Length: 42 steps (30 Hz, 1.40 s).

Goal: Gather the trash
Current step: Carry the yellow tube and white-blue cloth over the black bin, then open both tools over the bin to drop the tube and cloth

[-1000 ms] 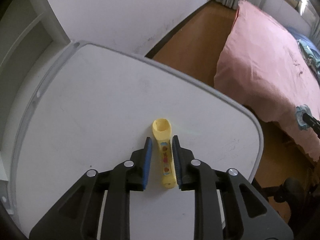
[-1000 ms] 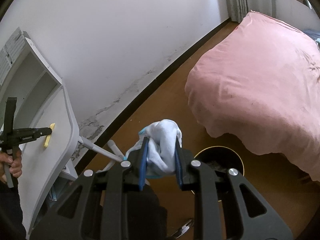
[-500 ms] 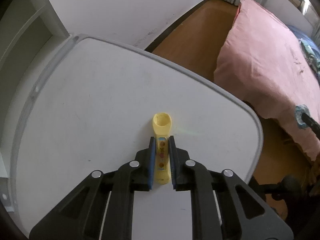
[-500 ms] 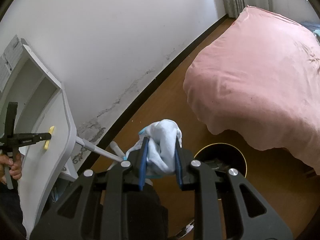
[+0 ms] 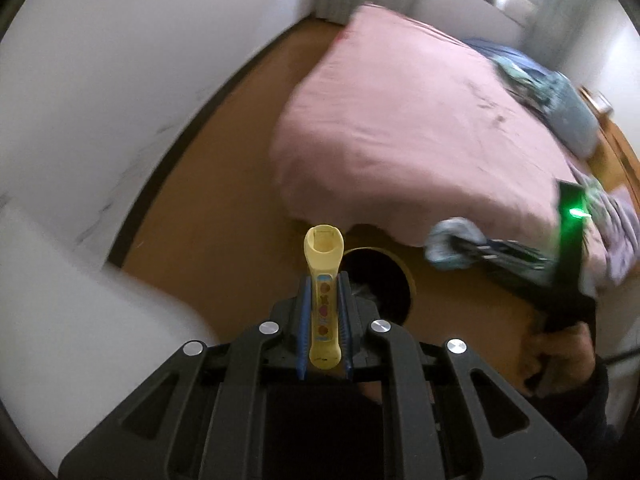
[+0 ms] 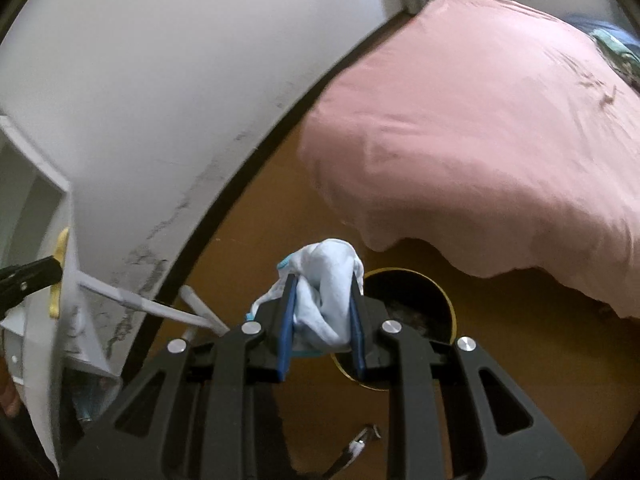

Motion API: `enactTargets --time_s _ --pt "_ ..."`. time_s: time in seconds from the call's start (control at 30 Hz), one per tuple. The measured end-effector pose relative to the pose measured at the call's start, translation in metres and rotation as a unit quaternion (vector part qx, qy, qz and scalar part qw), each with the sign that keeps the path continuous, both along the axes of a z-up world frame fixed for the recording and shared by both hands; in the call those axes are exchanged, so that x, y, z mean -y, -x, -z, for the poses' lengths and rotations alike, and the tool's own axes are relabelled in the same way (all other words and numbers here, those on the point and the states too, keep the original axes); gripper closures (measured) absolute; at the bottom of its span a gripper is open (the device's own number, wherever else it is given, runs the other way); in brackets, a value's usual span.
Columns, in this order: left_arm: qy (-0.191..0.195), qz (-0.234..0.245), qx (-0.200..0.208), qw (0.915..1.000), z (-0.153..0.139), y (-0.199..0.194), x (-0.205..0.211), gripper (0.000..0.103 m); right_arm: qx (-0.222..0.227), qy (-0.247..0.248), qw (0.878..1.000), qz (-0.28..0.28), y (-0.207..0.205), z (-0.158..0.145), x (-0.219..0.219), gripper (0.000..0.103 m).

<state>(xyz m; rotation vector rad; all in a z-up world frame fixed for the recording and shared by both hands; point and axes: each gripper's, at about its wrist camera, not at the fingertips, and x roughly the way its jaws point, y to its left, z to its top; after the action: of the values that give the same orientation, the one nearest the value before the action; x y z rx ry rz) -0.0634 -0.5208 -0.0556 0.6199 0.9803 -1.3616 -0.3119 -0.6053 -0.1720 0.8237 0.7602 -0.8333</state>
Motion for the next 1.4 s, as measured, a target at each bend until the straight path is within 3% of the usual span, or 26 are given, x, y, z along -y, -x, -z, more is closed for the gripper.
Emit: enactTargets --time_s 0.2,0.47,0.6,0.63,0.87,1.1,1.17,1.23,1.4 --pt "-0.013 0.061 -0.007 0.9980 0.055 0.064 0.043 0.091 -0.048 -0.035 0.998 0.028 0.017 0.039 0.016 0.079" --pt "-0.048 0.074 -0.034 0.9955 0.109 0.086 0.074 0.091 -0.060 -0.058 0.996 0.041 0.026 0.058 0.025 0.079" --pt "-0.056 0.074 -0.035 0.9950 0.119 0.087 0.088 0.091 -0.056 -0.059 0.996 0.044 0.027 0.056 0.027 0.047" --pt "-0.057 0.074 -0.035 0.9950 0.120 0.087 0.093 0.091 -0.056 -0.057 0.996 0.044 0.026 0.055 0.027 0.044" --pt "-0.070 0.079 -0.043 0.9935 0.133 0.090 0.103 0.091 -0.047 -0.051 0.996 0.057 0.035 0.055 0.027 0.040" --pt "-0.075 0.098 -0.053 0.9909 0.135 0.100 0.109 0.090 -0.028 -0.040 0.991 0.121 0.062 0.046 0.034 0.033" --pt "-0.071 0.102 -0.051 0.9909 0.132 0.103 0.110 0.082 -0.021 -0.040 0.989 0.138 0.070 0.044 0.036 0.031" --pt "-0.065 0.096 -0.040 0.9925 0.127 0.103 0.109 0.042 -0.014 -0.036 0.988 0.151 0.076 0.041 0.037 0.027" --pt "-0.036 0.080 -0.024 0.9959 0.103 0.097 0.091 0.023 -0.005 -0.028 0.987 0.157 0.078 0.036 0.035 0.021"
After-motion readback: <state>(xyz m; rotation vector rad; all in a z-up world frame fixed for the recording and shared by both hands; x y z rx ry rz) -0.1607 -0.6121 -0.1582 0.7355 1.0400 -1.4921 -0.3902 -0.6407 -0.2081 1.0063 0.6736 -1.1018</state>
